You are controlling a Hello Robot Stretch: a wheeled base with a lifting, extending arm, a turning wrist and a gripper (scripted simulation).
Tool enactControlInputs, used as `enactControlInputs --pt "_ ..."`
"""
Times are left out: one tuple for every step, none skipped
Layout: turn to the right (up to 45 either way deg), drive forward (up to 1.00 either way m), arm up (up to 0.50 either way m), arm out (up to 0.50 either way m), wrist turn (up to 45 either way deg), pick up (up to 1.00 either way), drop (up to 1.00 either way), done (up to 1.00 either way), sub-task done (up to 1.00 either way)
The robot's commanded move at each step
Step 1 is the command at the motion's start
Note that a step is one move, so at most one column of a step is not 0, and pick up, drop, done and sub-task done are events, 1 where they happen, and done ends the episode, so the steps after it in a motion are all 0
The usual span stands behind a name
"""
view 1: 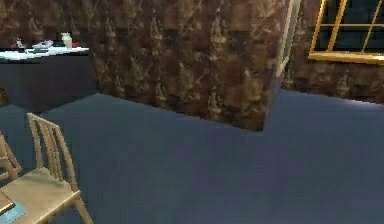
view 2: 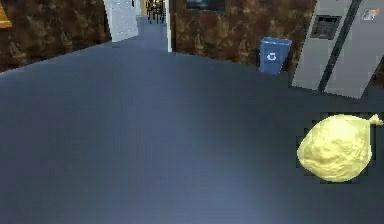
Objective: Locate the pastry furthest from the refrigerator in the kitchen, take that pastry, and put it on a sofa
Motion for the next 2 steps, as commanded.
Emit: enactControlInputs --pt "9.0 0.00 0.00 0.00 0.0 0.00 0.00 0.00 0.00" --pt "0.0 0.40 0.00 0.00 0.0 0.00 0.00 0.00 0.00"
